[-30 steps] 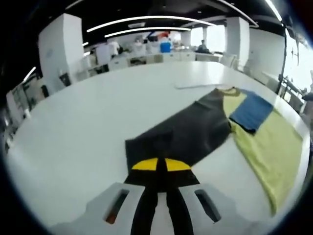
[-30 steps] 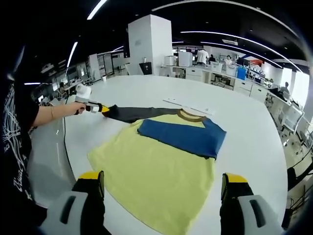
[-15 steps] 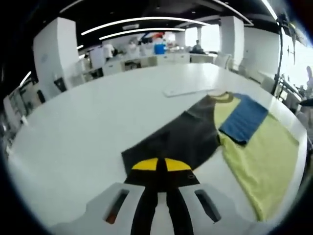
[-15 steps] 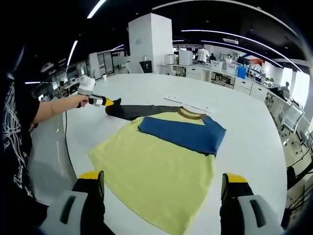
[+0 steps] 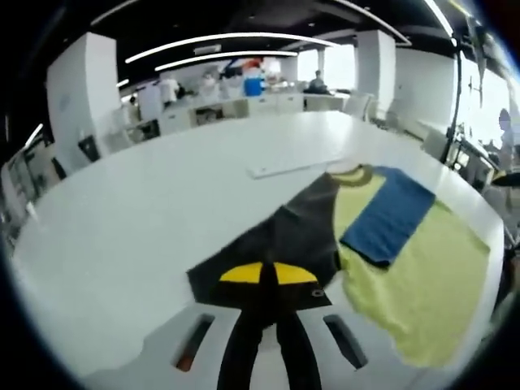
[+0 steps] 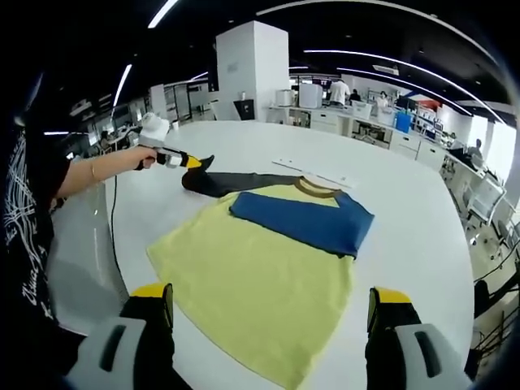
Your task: Fold the garment on the visible template until the final outline fits inside the template.
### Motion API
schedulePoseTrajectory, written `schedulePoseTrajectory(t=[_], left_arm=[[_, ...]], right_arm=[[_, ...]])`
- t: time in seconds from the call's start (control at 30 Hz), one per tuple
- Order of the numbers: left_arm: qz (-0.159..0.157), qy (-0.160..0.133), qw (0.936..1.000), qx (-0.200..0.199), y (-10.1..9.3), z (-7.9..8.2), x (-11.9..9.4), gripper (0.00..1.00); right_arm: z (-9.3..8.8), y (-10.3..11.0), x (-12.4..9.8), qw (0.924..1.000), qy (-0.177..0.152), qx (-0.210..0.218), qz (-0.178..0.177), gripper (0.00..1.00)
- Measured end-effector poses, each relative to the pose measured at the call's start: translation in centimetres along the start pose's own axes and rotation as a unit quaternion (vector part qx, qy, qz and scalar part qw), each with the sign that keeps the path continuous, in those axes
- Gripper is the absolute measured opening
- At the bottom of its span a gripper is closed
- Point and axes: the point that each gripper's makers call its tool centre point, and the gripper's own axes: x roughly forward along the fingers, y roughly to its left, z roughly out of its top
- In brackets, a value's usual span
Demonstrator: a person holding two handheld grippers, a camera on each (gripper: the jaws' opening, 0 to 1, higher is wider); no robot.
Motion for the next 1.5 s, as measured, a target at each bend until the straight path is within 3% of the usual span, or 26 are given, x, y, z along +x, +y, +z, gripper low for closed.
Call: schedulePoseTrajectory(t=[0.57,1.13,1.5], left_arm=[[-0.036,-0.011,0.9993,0.004,-5.0,2.9,1.7,0.0],[-0.066,-0.028,0.9974,-0.002,-8.4,5.4,3.7,0.0],[-0.095,-0.04,0.9947,0.004,-12.0,7.5,4.8,0.0]], right_arm=[[-0.8,0.0,-0.4,1.0,-0.002,0.006,-0.002,1.0],[-1.4,0.2,-0.5,1.0,0.001,0.006,0.003,1.0],[-1.8,0.3,-0.4,1.0,0.005,0.006,0.004,1.0]])
